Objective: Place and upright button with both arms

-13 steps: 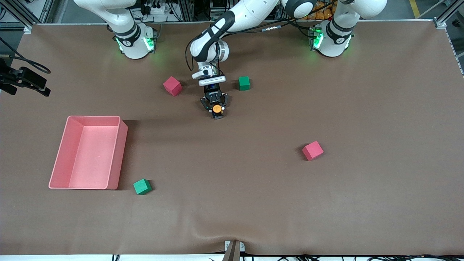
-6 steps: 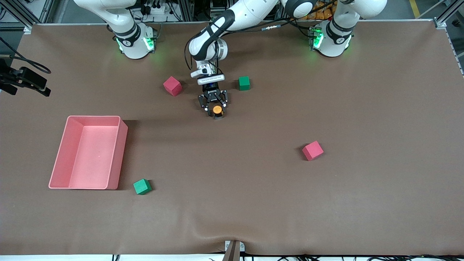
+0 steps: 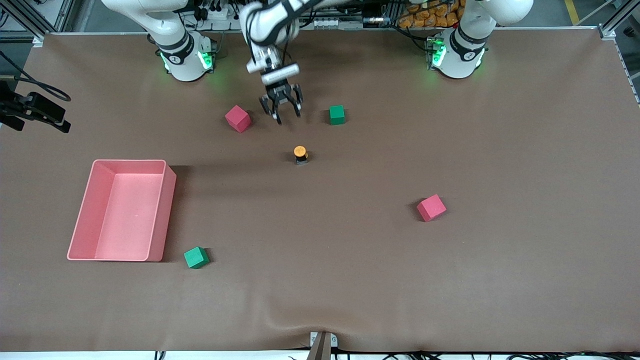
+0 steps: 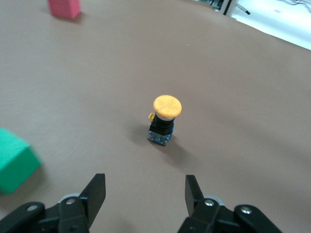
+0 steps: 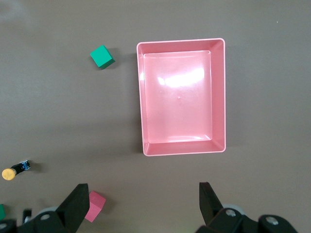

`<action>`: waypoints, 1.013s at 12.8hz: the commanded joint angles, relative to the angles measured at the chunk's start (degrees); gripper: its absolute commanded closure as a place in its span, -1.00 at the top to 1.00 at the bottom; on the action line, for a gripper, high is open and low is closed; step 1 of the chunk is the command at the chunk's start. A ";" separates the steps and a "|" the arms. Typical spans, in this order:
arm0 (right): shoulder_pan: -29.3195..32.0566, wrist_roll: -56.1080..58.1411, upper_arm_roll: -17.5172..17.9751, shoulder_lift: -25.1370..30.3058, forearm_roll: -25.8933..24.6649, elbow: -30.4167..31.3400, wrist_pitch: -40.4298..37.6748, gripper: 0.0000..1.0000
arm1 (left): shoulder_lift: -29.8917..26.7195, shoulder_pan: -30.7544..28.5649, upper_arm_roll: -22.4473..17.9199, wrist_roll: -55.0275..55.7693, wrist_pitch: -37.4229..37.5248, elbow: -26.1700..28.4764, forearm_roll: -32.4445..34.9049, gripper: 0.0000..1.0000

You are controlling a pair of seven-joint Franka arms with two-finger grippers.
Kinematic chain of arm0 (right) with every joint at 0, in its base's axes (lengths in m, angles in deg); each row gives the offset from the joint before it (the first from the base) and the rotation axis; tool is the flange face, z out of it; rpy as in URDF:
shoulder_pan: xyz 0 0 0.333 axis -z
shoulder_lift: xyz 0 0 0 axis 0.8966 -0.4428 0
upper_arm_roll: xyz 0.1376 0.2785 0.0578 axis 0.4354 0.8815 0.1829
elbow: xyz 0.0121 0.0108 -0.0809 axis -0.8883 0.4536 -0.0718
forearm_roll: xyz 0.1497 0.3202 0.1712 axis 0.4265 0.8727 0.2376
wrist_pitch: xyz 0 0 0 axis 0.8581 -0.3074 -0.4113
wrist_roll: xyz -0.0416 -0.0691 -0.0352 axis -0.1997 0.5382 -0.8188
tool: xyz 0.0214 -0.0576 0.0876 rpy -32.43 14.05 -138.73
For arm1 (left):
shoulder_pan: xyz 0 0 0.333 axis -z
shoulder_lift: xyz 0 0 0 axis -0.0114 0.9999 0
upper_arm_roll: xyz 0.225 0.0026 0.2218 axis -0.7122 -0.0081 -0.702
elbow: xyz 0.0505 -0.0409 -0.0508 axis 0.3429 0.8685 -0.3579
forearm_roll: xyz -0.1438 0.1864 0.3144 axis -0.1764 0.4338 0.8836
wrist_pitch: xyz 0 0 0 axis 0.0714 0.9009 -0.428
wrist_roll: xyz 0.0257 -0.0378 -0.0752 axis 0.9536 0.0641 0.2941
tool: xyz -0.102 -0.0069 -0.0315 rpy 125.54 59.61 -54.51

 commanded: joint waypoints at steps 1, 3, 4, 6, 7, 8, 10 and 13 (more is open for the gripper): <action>-0.35 0.72 -0.62 -0.34 0.76 -0.97 -0.98 1.00 | -10.75 -1.12 -0.71 -7.65 3.59 1.94 -10.70 0.50; -0.43 0.72 -0.80 -0.34 0.76 -0.97 -1.07 1.00 | -17.61 -6.37 -0.54 -18.18 5.80 1.85 -14.85 0.50; -0.43 0.72 -0.80 -0.43 0.76 -0.97 -1.07 1.00 | -20.69 -8.74 -0.62 -22.67 5.89 1.85 -16.69 0.50; -0.43 0.72 -0.80 -0.34 0.76 -0.97 -1.07 1.00 | -25.01 -15.33 -0.54 -33.38 5.89 1.94 -19.60 0.50; -0.43 0.72 -0.80 -0.34 0.76 -0.97 -1.07 1.00 | -27.03 -18.32 -0.54 -40.40 6.32 2.12 -20.83 0.50; -0.43 0.72 -0.80 -0.43 0.76 -0.97 -1.07 1.00 | -28.79 -21.92 -0.54 -45.17 6.42 2.12 -22.67 0.49; -0.43 0.72 -0.80 -0.43 0.76 -0.97 -1.07 1.00 | -32.13 -30.87 -0.36 -54.57 6.16 2.12 -31.00 0.50; -0.96 0.72 -1.06 -0.52 0.76 -0.97 -1.07 1.00 | -35.48 -40.90 -0.19 -67.41 5.98 1.94 -35.50 0.54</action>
